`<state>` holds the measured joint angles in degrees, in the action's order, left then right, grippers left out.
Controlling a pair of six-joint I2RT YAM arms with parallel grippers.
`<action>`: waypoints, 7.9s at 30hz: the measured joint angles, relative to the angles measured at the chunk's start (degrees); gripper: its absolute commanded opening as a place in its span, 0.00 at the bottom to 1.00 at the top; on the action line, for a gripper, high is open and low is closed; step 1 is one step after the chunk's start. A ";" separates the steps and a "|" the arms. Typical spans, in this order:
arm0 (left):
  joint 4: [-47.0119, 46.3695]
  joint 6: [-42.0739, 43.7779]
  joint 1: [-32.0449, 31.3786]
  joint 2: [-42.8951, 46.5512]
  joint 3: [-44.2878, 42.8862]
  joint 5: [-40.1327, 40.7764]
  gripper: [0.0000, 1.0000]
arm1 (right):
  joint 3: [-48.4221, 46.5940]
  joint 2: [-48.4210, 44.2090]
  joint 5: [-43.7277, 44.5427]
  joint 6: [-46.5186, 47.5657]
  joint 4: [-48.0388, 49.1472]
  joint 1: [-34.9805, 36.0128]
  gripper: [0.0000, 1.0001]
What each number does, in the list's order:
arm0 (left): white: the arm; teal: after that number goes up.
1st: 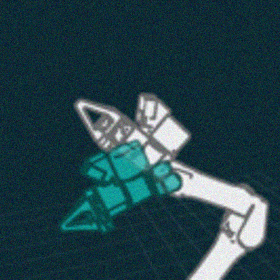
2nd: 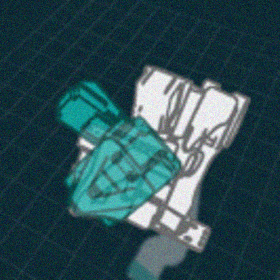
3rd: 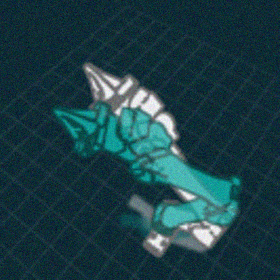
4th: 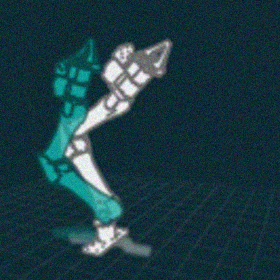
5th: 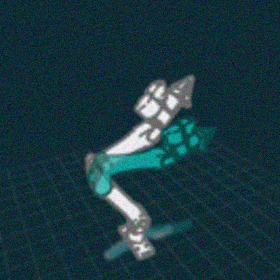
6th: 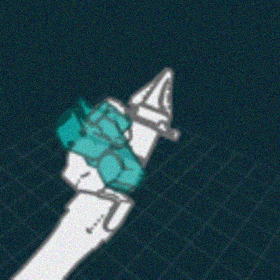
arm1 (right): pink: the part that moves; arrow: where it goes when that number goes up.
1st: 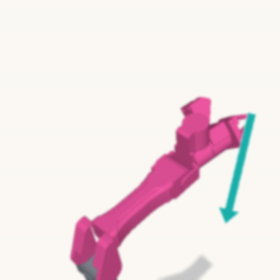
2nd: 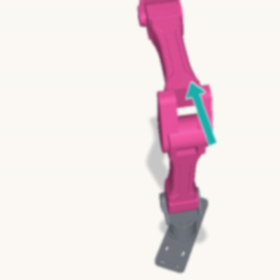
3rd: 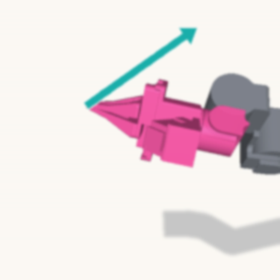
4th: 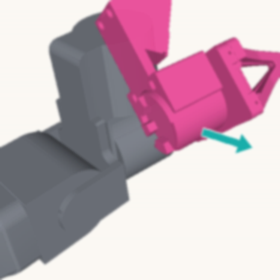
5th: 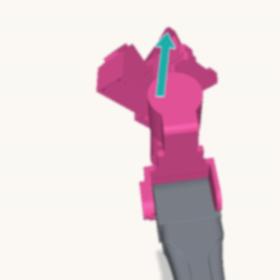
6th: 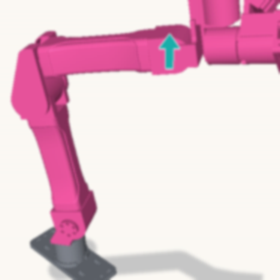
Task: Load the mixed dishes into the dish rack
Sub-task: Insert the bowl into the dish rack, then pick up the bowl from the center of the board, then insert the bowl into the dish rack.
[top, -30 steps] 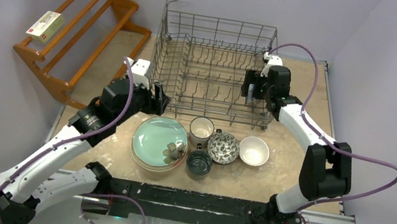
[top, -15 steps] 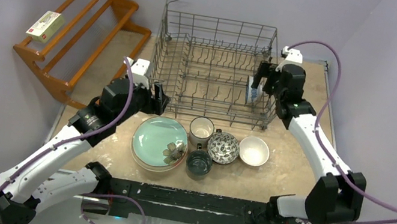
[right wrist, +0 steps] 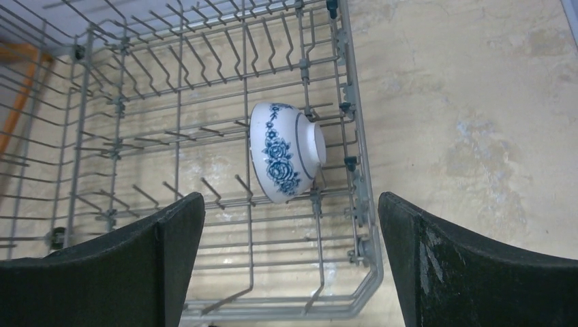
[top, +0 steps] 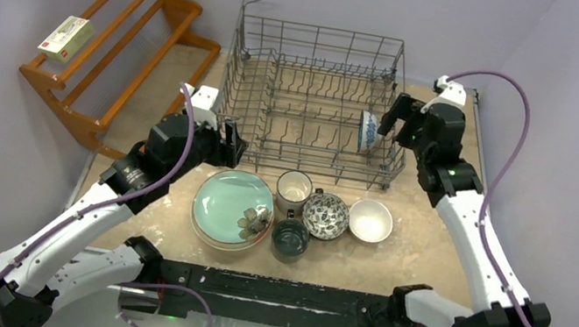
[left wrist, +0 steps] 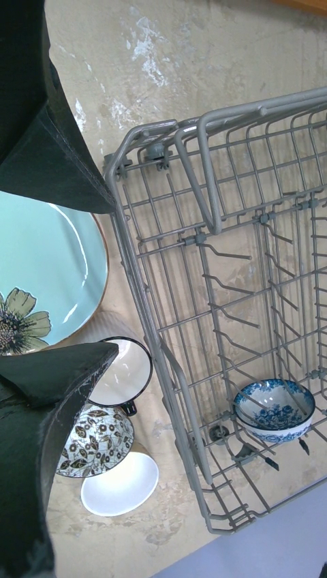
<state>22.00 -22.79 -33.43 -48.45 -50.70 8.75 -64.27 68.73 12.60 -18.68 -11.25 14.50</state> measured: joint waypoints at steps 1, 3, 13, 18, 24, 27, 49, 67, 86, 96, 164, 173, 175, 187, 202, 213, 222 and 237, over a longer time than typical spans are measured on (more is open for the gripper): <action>0.00 0.02 0.00 0.00 0.00 0.00 0.67 | 0.00 -1.09 0.00 -0.55 -0.81 0.00 0.99; -0.02 0.04 0.00 0.00 0.00 0.00 0.67 | -0.04 -3.67 -0.07 -1.95 -2.99 0.00 0.99; 0.00 0.09 0.00 0.04 0.00 -0.04 0.67 | -0.50 -9.07 -4.33 -4.63 -15.52 0.00 0.98; 0.00 0.09 0.00 0.20 0.00 -0.20 0.67 | 1.09 -12.04 -8.09 -5.57 -20.55 0.00 0.85; -0.02 0.09 0.00 0.46 0.00 -0.63 0.67 | 6.40 -13.31 -13.25 -6.93 -23.39 0.76 0.72; 0.00 0.09 0.00 0.52 0.00 -0.76 0.67 | 10.40 -13.11 -14.69 -8.92 -23.71 3.93 0.70; 0.00 0.11 0.00 0.81 0.00 -0.83 0.67 | 19.63 -8.17 -13.05 -16.48 -20.96 14.75 0.40; 0.00 0.11 0.00 0.33 0.00 -0.85 0.67 | 20.81 -3.52 -11.37 -16.52 -17.68 16.35 0.26; -0.02 0.11 0.00 0.33 0.00 -0.87 0.67 | 20.81 -1.27 -9.90 -16.35 -17.27 18.49 0.00; -0.02 0.11 0.00 0.33 0.00 -0.87 0.67 | 19.96 -3.08 -7.98 -16.83 -19.06 19.96 0.00; 19.23 -7.89 -10.21 -11.06 -5.79 -6.23 0.41 | -5.25 8.96 2.99 -11.72 -17.86 44.37 0.00; 18.43 -8.07 -10.21 -12.59 -5.64 -7.02 0.24 | -5.25 8.66 3.04 -11.76 -16.46 44.37 0.00; 18.05 -8.07 -10.21 -12.96 -5.64 -7.30 0.16 | -5.25 8.39 3.04 -11.78 -16.13 44.37 0.00; 16.52 -8.68 -9.92 -13.27 -5.03 -5.55 0.00 | -5.25 6.93 3.43 -12.39 -15.82 44.61 0.13; 10.82 -7.56 -3.85 -9.62 -4.28 -15.93 0.00 | 2.32 -4.92 -2.21 -14.67 -3.76 44.61 0.99; -1.79 -9.60 4.70 -6.84 1.29 -33.77 0.00 | 9.90 -12.66 -6.23 -17.55 5.44 44.59 0.99; -10.29 -13.46 5.79 -3.96 4.28 -39.93 0.00 | 14.60 -17.03 -5.90 -22.88 11.78 44.59 0.99; -21.03 -19.82 6.03 -2.34 9.05 -43.91 0.00 | 17.90 -18.82 -7.72 -26.86 20.70 44.59 0.90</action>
<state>0.97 -42.61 -27.40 -50.78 -41.65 -35.16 -46.37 49.91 4.89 -45.54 9.45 59.09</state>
